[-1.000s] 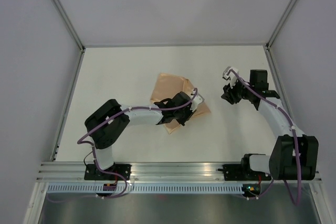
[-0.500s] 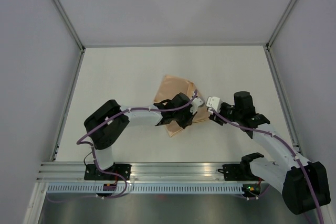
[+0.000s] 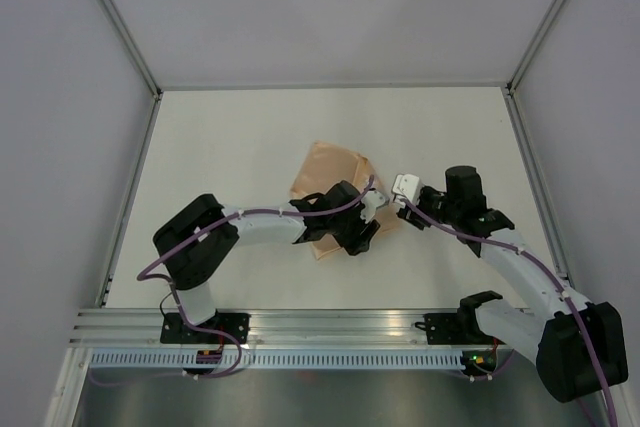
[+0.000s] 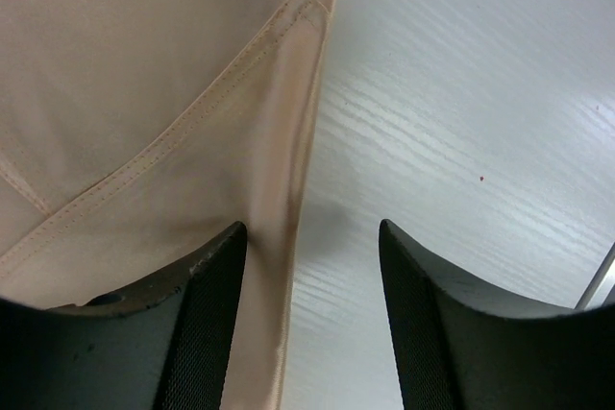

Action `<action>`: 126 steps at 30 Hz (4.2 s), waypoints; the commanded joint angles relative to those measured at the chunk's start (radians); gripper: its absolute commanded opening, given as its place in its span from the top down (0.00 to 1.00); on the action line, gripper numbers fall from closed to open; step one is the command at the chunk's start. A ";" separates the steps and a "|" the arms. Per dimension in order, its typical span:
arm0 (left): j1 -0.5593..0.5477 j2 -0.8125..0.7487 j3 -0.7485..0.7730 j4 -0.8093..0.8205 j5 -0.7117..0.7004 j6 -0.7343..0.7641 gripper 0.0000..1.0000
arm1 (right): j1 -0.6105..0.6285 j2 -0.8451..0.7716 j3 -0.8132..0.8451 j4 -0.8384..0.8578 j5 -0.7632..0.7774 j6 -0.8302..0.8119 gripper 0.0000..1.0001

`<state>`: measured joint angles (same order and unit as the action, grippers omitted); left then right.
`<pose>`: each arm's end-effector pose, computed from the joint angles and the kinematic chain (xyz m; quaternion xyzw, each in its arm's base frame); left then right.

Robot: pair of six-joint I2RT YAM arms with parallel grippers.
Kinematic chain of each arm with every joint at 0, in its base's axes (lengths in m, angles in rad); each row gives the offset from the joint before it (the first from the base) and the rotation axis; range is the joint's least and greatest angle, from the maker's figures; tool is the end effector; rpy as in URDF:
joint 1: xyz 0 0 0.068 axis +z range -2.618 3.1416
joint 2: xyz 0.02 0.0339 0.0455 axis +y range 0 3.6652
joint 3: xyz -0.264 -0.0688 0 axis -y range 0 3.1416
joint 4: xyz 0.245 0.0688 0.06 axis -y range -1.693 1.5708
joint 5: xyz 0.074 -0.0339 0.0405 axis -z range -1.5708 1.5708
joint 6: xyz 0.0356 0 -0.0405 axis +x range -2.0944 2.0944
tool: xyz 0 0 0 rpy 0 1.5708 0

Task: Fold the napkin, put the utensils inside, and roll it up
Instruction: Roll the napkin at the center of the board.

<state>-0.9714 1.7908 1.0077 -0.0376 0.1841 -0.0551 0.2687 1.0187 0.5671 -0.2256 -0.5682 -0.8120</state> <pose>0.2022 -0.3074 0.1611 0.4400 0.8161 -0.2536 0.2758 0.1966 0.0740 0.2202 -0.5492 0.6800 0.1322 0.4674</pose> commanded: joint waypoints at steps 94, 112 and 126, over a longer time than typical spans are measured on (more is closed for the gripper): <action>0.481 -0.067 -0.037 -0.059 -0.261 -0.480 0.49 | 0.219 0.380 0.100 -0.101 0.237 0.162 0.79; 0.514 -0.238 0.031 -0.128 -0.248 -0.450 0.43 | 0.222 0.252 0.180 -0.179 0.306 0.082 0.69; 0.534 -0.528 0.042 -0.245 -0.247 -0.456 0.38 | 0.429 0.139 0.125 -0.029 0.226 0.057 0.29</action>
<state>-0.4397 1.3109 1.0183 -0.2401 -0.0753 -0.5339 0.6075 1.1740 0.7513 -0.3733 -0.3702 -0.7483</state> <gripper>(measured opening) 0.616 0.702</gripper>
